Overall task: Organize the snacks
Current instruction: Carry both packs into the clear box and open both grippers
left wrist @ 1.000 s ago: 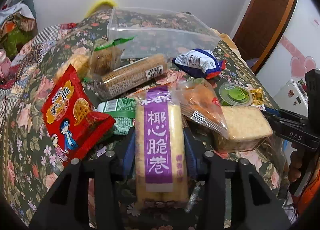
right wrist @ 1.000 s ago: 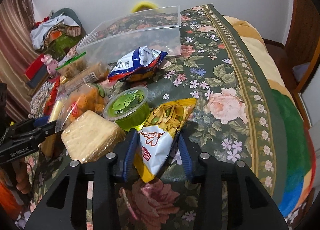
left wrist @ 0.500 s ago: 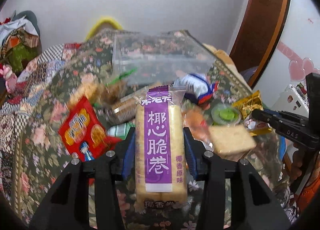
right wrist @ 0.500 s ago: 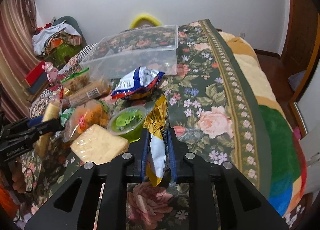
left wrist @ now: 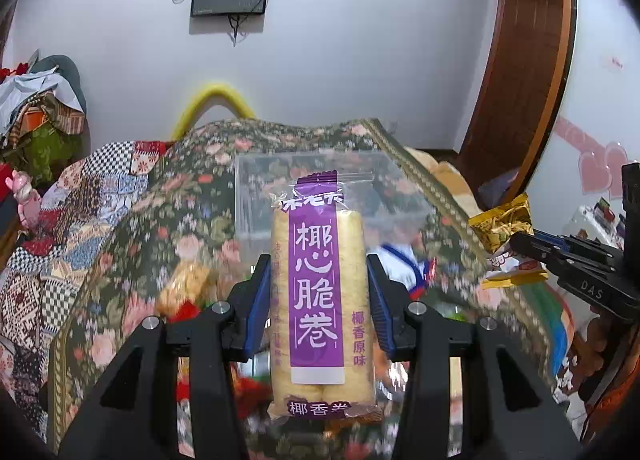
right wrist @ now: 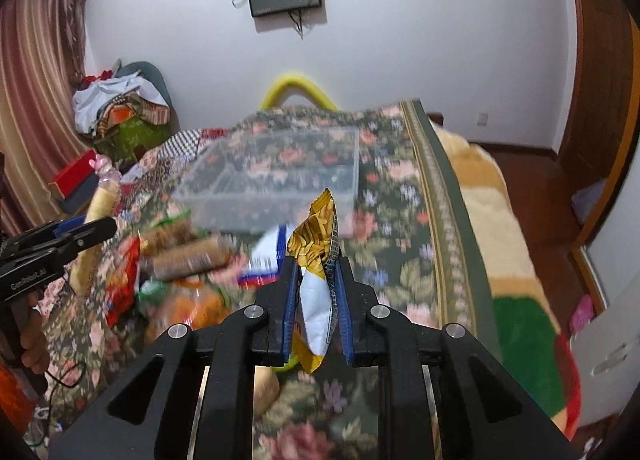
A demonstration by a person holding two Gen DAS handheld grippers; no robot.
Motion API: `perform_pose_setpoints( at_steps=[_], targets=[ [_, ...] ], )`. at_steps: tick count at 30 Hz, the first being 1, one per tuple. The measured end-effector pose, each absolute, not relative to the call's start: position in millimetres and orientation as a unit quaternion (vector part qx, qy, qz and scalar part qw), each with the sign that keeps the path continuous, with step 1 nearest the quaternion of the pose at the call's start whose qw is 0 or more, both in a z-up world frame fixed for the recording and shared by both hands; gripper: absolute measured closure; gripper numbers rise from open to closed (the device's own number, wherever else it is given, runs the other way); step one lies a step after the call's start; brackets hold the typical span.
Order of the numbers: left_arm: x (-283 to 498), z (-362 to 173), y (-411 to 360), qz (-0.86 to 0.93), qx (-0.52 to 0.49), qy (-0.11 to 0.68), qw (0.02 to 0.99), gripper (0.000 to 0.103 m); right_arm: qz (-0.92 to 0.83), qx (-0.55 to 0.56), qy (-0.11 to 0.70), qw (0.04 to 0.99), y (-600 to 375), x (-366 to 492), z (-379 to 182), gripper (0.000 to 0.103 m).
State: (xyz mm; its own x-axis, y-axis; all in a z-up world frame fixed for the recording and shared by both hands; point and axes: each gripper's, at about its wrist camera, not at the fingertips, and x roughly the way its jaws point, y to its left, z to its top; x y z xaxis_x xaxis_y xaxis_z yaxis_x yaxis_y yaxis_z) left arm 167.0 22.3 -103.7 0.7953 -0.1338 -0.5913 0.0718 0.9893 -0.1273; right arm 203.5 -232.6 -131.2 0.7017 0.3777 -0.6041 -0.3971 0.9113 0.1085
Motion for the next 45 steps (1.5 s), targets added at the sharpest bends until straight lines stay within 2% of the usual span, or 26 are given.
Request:
perform_pose_setpoints(
  at_steps=[10,15,31,39,45],
  targets=[
    [223,-87,23,-0.039,-0.032,0.303,0.952,0.058,0.227,-0.004,0.29,0.93,-208,243,-110,0.086],
    [260,-94,24,-0.038,-0.027,0.323,0.945,0.058,0.229,-0.001,0.29,0.929,-197,269,-108,0.086],
    [363,-158,36,-0.04,-0.04,0.42,0.906,0.058,0.237,-0.017,0.381,0.894,-165,346,-164,0.086],
    [379,-173,33,-0.032,-0.02,0.441,0.897,0.058,0.237,-0.025,0.415,0.878,-162,357,-183,0.087],
    [368,-161,27,-0.041,0.0,0.43,0.902,0.057,0.235,-0.038,0.416,0.878,-162,355,-178,0.087]
  ],
)
